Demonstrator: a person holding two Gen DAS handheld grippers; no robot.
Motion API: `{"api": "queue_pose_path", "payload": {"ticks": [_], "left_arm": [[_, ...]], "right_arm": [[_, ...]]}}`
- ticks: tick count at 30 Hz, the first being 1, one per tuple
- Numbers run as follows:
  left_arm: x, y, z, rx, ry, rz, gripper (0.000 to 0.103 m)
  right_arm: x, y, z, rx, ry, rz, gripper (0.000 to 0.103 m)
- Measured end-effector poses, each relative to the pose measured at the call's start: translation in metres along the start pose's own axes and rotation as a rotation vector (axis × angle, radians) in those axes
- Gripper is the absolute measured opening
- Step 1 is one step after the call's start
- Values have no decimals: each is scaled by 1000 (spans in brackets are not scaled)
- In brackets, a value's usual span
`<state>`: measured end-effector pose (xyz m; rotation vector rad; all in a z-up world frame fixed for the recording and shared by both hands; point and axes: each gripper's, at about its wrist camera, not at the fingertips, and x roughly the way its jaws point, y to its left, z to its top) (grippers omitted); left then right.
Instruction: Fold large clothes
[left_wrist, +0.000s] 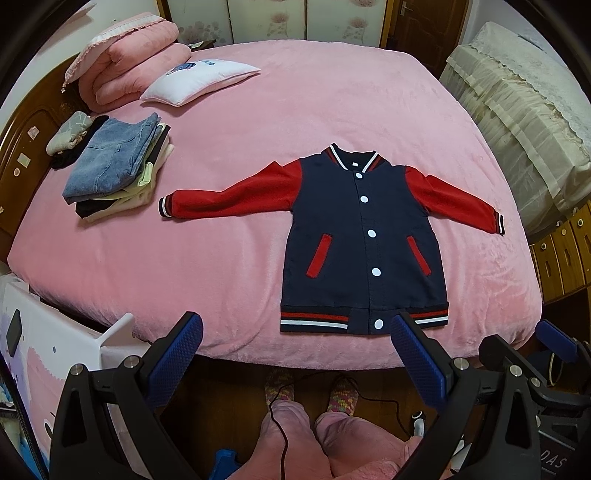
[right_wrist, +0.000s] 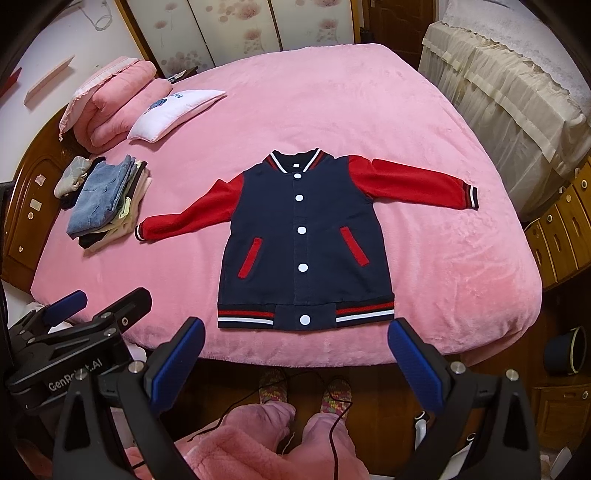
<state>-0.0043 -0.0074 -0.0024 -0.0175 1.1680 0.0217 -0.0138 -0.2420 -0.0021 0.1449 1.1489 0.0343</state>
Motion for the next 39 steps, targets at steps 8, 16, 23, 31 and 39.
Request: {"api": "queue_pose_path", "payload": {"ticks": [8, 16, 23, 31, 39], "left_arm": [[1, -10, -2, -1, 11, 13, 101], [7, -18, -9, -66, 30, -12, 101], [30, -19, -19, -158, 113, -46, 101], [69, 35, -38, -384, 236, -46, 101], [114, 117, -35, -536, 236, -48, 101]], "right_arm": [[1, -3, 3, 0, 3, 6, 100], [0, -12, 6, -39, 10, 31, 100], [11, -25, 14, -100, 29, 90, 100], [34, -13, 21, -209, 7, 30, 100], [86, 6, 34, -188, 101, 58, 93]]}}
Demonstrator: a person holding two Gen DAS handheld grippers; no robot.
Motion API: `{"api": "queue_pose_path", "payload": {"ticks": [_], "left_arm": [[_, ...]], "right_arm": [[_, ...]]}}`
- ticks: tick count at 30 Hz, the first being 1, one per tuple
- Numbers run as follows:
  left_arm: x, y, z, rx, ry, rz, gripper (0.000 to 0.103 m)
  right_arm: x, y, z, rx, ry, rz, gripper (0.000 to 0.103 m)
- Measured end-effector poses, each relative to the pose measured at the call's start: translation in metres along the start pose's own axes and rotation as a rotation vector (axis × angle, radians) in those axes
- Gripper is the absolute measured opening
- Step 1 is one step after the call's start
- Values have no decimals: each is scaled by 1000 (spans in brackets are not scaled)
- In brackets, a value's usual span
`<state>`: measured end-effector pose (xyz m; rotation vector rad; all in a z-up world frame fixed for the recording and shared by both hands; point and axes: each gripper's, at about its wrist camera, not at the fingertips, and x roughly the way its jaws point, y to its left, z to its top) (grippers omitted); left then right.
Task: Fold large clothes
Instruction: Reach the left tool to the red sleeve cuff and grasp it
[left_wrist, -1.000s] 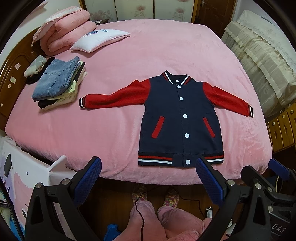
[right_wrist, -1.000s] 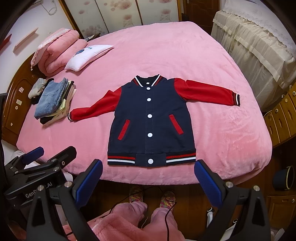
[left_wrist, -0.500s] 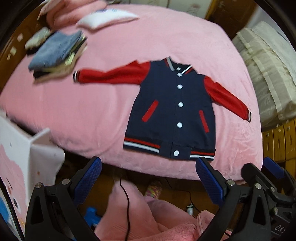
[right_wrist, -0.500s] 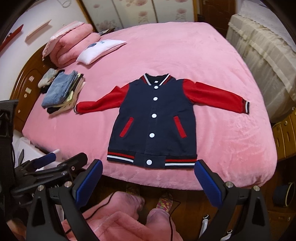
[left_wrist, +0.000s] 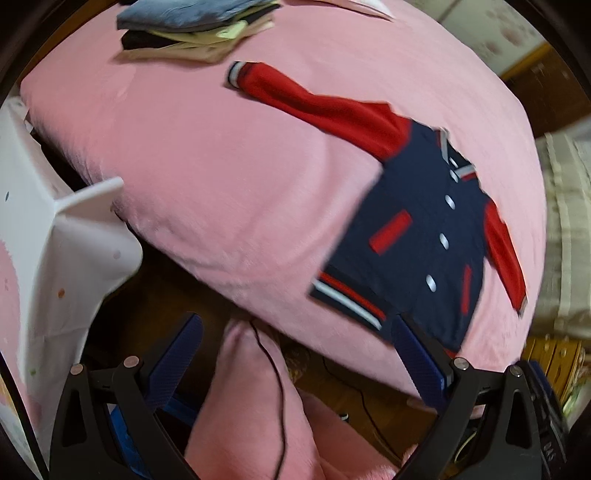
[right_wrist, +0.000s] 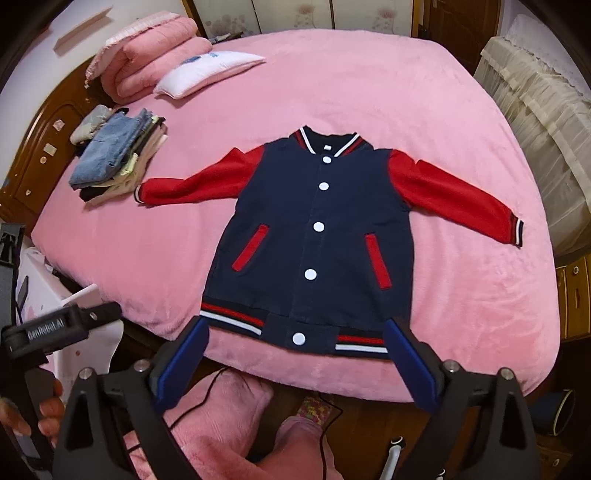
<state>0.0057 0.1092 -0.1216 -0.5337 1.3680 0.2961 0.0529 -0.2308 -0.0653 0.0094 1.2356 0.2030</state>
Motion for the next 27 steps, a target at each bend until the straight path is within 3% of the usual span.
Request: {"api": "queue_pose_path", "payload": {"ticks": [4, 9, 14, 21, 23, 27], "left_arm": [[26, 23, 52, -33, -20, 36, 101], [84, 49, 132, -45, 38, 137, 101], [123, 63, 204, 15, -29, 65, 100], [147, 60, 268, 94, -153, -6, 98], [154, 54, 282, 120, -154, -17, 87], [177, 46, 294, 143, -101, -56, 52]], "right_arm": [[21, 16, 12, 10, -4, 2, 92], [51, 36, 37, 66, 30, -12, 92], [87, 51, 65, 161, 57, -71, 92], [137, 69, 84, 196, 70, -107, 92], [149, 74, 88, 184, 82, -107, 92], [164, 81, 94, 133, 80, -92, 92]]}}
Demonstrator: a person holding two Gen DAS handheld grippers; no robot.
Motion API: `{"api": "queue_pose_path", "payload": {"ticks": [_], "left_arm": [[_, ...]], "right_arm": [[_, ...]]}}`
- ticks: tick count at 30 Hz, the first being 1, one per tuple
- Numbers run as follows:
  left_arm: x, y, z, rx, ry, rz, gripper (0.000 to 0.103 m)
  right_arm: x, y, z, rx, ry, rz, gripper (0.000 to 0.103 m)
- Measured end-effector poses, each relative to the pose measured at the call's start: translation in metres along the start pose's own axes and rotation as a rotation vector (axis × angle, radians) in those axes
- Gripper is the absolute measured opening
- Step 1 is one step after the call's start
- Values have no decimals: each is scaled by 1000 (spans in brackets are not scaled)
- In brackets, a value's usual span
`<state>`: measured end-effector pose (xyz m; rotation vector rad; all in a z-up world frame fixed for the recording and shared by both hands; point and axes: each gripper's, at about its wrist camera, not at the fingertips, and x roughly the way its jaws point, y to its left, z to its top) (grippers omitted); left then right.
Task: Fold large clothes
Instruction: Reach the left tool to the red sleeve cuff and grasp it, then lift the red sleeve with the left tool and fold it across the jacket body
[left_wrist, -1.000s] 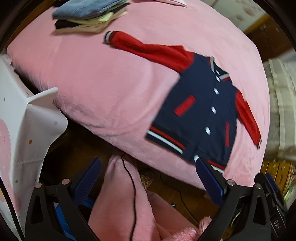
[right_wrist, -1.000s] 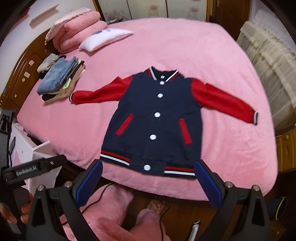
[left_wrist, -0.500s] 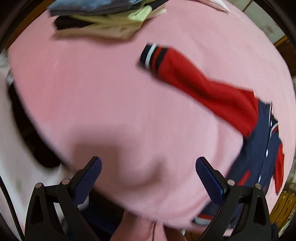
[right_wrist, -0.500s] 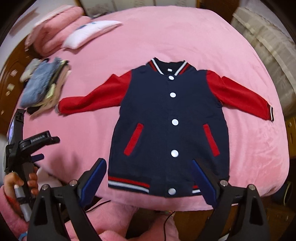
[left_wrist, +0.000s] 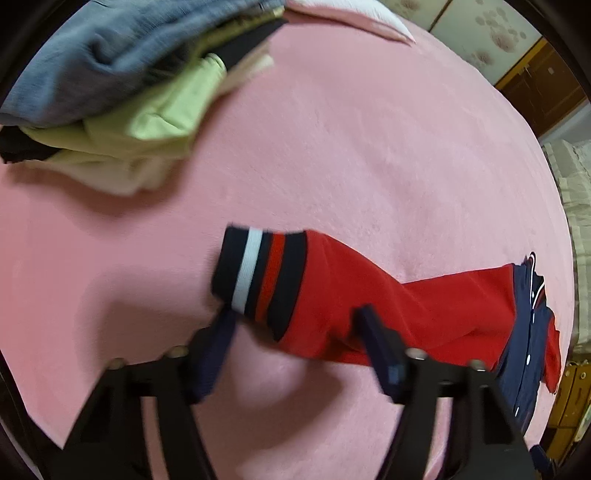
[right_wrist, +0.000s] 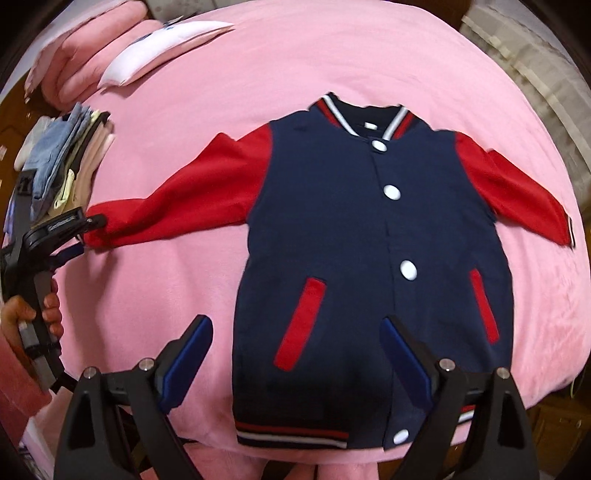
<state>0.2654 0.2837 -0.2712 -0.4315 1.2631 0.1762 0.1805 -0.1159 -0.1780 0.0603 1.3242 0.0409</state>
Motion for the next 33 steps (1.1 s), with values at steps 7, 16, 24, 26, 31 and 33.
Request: {"api": "queue_pose_path", "payload": {"ticks": [7, 16, 24, 26, 31, 33], "left_arm": [[-3, -16, 0, -16, -38, -16, 17], [-84, -104, -23, 87, -244, -91, 12], [-109, -271, -69, 267, -267, -323, 13], [-96, -313, -84, 308, -216, -391, 26], [-76, -363, -109, 306, -96, -448, 72], [-71, -366, -115, 304, -90, -398, 83]], "right_arm": [[15, -14, 14, 33, -14, 26, 92], [16, -52, 24, 13, -25, 60, 92], [-8, -119, 42, 69, -108, 92, 92], [-9, -138, 47, 73, -128, 93, 92], [3, -181, 54, 96, -123, 74, 92], [11, -195, 54, 135, -105, 109, 92]]}}
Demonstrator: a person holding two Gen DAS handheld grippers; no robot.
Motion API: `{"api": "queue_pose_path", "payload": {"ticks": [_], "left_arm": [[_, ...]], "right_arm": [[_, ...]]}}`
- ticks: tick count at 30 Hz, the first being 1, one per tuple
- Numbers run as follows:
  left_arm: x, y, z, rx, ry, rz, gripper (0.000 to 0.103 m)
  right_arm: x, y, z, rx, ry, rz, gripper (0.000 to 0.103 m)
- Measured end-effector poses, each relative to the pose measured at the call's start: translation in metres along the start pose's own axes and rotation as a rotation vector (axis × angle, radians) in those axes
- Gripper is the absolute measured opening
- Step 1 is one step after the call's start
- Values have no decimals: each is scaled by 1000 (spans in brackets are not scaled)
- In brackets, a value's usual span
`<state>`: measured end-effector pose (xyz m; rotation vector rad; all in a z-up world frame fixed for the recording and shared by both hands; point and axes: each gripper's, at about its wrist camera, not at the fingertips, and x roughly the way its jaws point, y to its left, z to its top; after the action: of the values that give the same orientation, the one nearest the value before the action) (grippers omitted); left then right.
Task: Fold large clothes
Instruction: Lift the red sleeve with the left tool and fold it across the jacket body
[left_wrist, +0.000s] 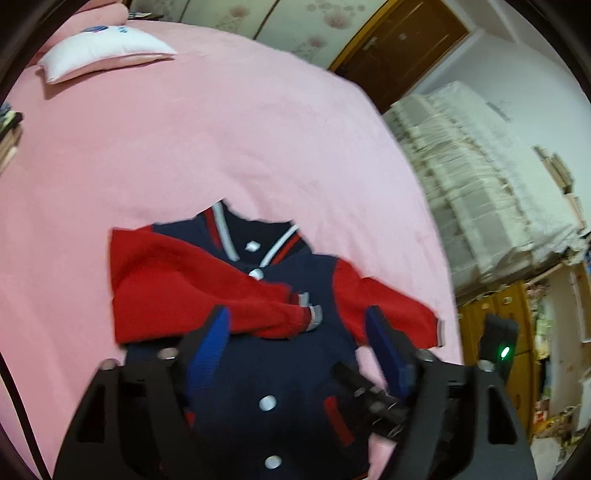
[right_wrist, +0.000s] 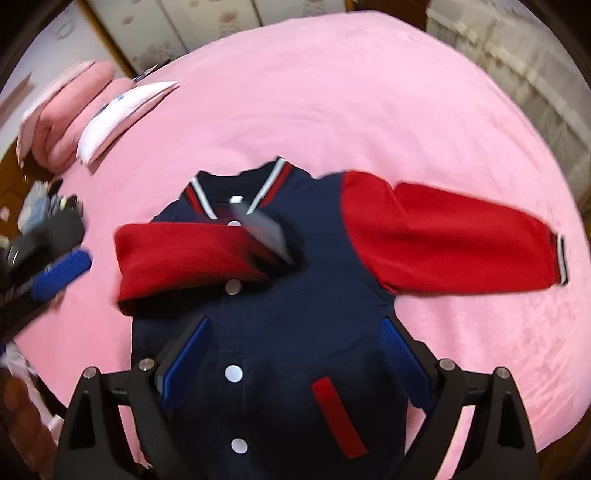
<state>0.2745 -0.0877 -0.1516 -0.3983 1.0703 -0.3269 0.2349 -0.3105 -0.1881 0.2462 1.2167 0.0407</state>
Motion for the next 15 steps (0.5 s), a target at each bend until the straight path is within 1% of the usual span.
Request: {"api": "queue_pose_path", "payload": {"ticks": [1, 2, 3, 5, 7, 8, 10, 12, 14, 15], "left_arm": [[3, 5, -3, -1, 8, 42, 86], [9, 10, -7, 0, 20, 96, 86], [13, 18, -7, 4, 39, 159, 86], [24, 33, -11, 19, 83, 299, 86], [31, 49, -13, 28, 103, 402, 86], [32, 60, -12, 26, 104, 440, 86], [32, 75, -10, 7, 106, 498, 86], [28, 93, -6, -37, 102, 526, 86], [26, 98, -4, -84, 92, 523, 86], [23, 105, -5, -99, 91, 517, 86]], "right_arm": [[4, -6, 1, 23, 17, 31, 92], [8, -9, 1, 40, 30, 57, 92], [13, -12, 2, 65, 48, 94, 92], [23, -15, 5, 99, 63, 140, 92], [34, -16, 10, 140, 73, 197, 92], [42, -17, 15, 176, 81, 226, 92], [55, -18, 24, 251, 89, 259, 92], [70, -18, 32, 321, 120, 272, 89], [85, -18, 38, 386, 167, 256, 70], [92, -20, 40, 424, 192, 241, 65]]}}
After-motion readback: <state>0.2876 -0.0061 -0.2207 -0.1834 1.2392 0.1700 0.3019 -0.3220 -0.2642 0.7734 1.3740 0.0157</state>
